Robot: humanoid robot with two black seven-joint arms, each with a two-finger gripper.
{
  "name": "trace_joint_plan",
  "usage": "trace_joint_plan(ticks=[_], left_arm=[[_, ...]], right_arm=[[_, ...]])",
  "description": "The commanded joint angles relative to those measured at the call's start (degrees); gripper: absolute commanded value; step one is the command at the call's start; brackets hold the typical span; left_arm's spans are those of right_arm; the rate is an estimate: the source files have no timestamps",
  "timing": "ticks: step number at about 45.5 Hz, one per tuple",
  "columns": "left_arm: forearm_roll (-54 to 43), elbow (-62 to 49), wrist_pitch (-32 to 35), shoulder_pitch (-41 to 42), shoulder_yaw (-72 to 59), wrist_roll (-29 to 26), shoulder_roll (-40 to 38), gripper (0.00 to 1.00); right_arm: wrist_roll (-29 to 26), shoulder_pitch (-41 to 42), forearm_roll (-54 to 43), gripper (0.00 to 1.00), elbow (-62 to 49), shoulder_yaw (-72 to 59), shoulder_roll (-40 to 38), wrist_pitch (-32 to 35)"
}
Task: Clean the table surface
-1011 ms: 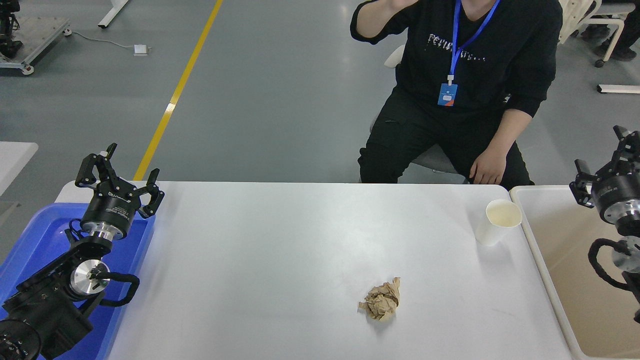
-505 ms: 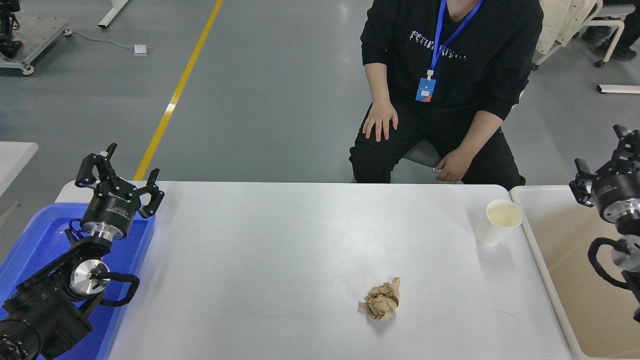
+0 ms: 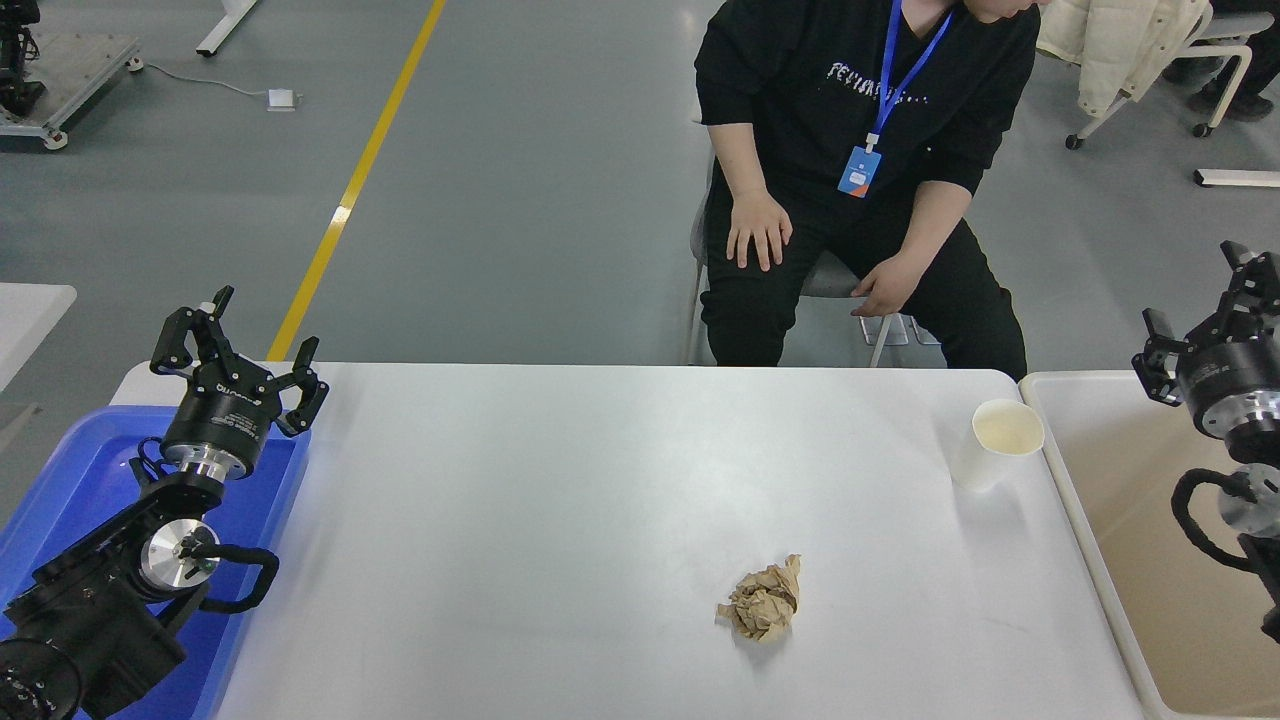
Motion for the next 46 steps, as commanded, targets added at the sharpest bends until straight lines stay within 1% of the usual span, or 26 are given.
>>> trace_joint_plan(ticks=[1,5,9,16,20,23,28,34,36,39,43,46], left_arm=[[0.00,0.00,0.00,0.00,0.00,0.00,0.03,1.00],[0.00,0.00,0.00,0.00,0.00,0.00,-0.06,1.00],[0.00,0.00,0.00,0.00,0.00,0.00,0.03,1.00],[0.00,0.00,0.00,0.00,0.00,0.00,0.02,1.00],[0.00,0.00,0.00,0.00,0.00,0.00,-0.06,1.00],[0.00,0.00,0.00,0.00,0.00,0.00,-0.06,1.00],[0.00,0.00,0.00,0.00,0.00,0.00,-0.06,1.00],[0.00,0.00,0.00,0.00,0.00,0.00,0.02,1.00],[0.00,0.00,0.00,0.00,0.00,0.00,0.02,1.00],[0.00,0.00,0.00,0.00,0.00,0.00,0.02,1.00],[0.00,0.00,0.00,0.00,0.00,0.00,0.02,1.00],[0.00,0.00,0.00,0.00,0.00,0.00,-0.06,1.00]], right_arm=[[0.00,0.40,0.02,0.99,-0.37,-0.09,-0.27,1.82],[-0.09,0.23,0.02,0.99,-0.55,-1.49,-0.36,1.82],[-0.09,-0.13,0.02,0.99,-0.55,-5.53,-0.71,1.82],[-0.09,1.80,0.02,0.99,-0.46,-12.65,-3.61,1.91],[-0.17,6.10,-0.16,0.99,-0.55,-17.39,-5.63,1.91],[-0.26,9.88,-0.16,0.99,-0.55,-23.27,-8.17,2.00],[-0.18,17.52,-0.86,0.99,-0.11,-37.50,-12.66,2.96],[-0.09,26.32,-1.56,0.99,0.15,-56.75,-14.25,5.86],[0.00,29.13,-3.31,0.99,0.33,-64.13,-14.42,6.57],[0.00,31.95,-7.09,0.99,0.51,-70.82,-14.60,7.18],[0.00,32.92,-14.90,0.99,0.86,-75.05,-14.60,7.80],[0.09,32.74,-22.46,0.99,1.65,-75.50,-14.60,7.80]])
